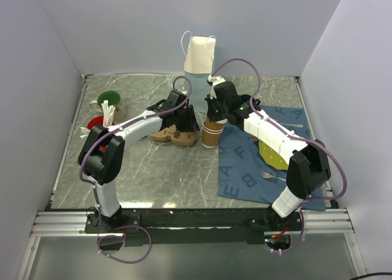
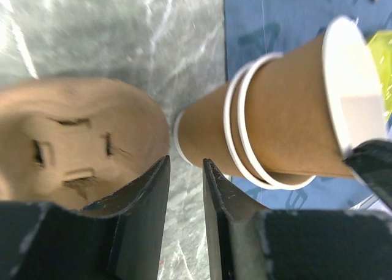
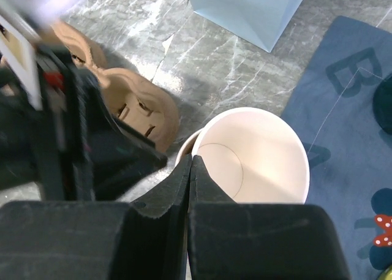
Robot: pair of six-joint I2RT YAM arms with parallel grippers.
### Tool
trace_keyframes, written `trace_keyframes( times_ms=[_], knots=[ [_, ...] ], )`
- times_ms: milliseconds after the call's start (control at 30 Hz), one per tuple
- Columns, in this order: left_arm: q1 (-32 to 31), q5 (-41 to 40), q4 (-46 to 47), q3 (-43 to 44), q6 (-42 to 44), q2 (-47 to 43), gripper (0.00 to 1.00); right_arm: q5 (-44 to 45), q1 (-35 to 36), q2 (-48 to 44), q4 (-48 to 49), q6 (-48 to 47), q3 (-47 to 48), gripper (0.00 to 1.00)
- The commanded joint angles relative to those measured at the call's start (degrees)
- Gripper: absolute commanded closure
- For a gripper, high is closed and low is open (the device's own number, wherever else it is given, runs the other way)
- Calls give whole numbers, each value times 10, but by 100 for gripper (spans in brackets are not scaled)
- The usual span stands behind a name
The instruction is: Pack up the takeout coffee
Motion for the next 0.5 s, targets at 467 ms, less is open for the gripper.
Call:
trace_keyframes(
  times_ms=[467],
  knots=[
    [38, -21, -35, 65, 28, -85, 61, 21, 5, -64, 19, 2, 14, 100]
  ],
)
